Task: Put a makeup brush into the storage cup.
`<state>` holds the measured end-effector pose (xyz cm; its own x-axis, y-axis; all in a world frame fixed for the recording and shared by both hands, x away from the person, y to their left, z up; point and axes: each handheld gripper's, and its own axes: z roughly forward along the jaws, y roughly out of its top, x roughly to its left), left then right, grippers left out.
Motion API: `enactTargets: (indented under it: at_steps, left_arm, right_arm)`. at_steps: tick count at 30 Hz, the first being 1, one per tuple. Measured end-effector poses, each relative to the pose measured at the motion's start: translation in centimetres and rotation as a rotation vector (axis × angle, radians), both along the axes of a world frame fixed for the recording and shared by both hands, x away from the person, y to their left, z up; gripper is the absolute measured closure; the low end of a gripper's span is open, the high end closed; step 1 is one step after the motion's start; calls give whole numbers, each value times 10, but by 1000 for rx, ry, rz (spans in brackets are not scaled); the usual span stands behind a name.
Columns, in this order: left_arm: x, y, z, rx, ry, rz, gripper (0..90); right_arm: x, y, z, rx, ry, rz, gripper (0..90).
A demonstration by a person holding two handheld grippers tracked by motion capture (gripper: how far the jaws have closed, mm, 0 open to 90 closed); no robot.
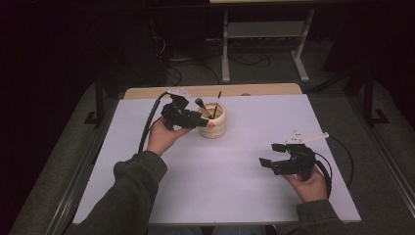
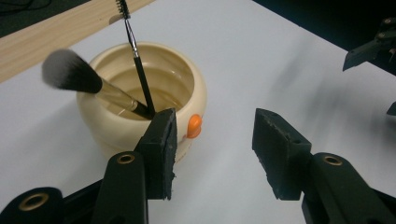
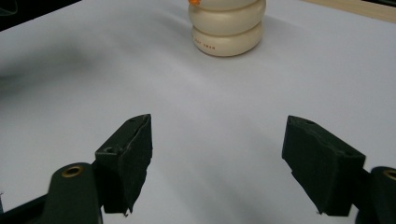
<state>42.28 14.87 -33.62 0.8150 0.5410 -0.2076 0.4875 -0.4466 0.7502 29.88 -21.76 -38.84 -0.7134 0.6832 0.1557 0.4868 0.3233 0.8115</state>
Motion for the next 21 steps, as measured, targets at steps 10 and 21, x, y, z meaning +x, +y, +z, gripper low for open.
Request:
enactTargets:
  at_steps: [10, 21]
  left_arm:
    - [-9, 8, -6, -15, 5, 13, 468]
    - [-20, 18, -7, -34, -6, 27, 437]
  right_arm:
    - [1, 0, 0, -3, -4, -11, 225]
    - [2, 1, -1, -7, -5, -25, 214]
